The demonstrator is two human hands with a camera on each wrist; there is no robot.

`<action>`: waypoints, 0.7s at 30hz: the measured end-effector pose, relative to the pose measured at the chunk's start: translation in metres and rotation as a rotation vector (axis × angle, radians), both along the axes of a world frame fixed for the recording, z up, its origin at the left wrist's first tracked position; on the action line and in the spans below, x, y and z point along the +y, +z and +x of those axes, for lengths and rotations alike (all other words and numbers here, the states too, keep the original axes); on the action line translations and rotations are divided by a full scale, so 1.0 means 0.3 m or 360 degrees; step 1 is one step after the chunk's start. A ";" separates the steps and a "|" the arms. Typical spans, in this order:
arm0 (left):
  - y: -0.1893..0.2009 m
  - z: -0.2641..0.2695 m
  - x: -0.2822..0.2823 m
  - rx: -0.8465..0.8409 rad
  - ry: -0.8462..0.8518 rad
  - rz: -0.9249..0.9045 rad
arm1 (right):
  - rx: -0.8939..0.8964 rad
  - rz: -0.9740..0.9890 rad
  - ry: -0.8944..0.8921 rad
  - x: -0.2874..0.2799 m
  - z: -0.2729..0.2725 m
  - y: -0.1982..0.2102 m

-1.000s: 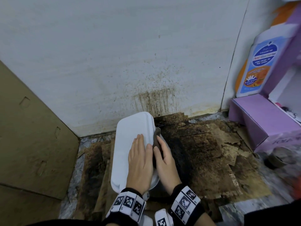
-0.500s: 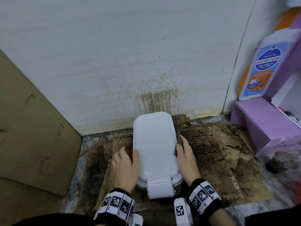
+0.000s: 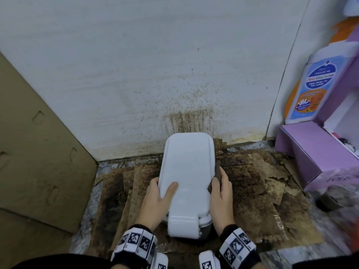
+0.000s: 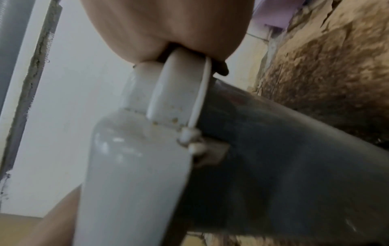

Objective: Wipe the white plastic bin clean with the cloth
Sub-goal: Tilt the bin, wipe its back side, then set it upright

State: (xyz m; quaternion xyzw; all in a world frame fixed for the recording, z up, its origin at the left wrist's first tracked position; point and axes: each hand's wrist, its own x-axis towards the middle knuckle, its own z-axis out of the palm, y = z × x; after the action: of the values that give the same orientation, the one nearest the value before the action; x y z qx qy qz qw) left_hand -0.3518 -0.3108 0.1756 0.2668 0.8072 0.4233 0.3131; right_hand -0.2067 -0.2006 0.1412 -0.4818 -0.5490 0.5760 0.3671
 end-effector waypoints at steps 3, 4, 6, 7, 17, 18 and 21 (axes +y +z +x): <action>0.053 -0.068 0.020 0.0071 -0.0210 0.0003 | -0.0017 0.0017 -0.0249 -0.084 -0.022 0.016; 0.066 -0.098 0.027 0.0104 -0.0278 -0.0011 | -0.0026 0.0023 -0.0309 -0.114 -0.035 0.020; 0.077 -0.150 0.043 0.0173 -0.0398 -0.0078 | -0.0046 0.0011 -0.0361 -0.164 -0.063 0.019; 0.079 -0.170 0.049 0.0190 -0.0460 -0.0108 | -0.0053 -0.0022 -0.0368 -0.181 -0.073 0.015; 0.017 -0.212 0.039 0.0361 -0.0553 -0.0277 | -0.0020 -0.0080 -0.0291 -0.052 -0.078 -0.014; 0.013 -0.198 0.032 0.0357 -0.0488 -0.0283 | -0.0019 -0.0101 -0.0255 -0.008 -0.070 -0.003; -0.004 -0.158 0.006 0.0375 -0.0261 -0.0304 | -0.0037 -0.0144 -0.0135 0.134 -0.047 0.035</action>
State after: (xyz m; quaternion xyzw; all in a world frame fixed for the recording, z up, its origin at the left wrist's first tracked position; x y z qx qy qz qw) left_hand -0.3991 -0.3091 0.1746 0.3485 0.8504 0.2836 0.2738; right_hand -0.2209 -0.1603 0.1516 -0.5273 -0.5056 0.5786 0.3627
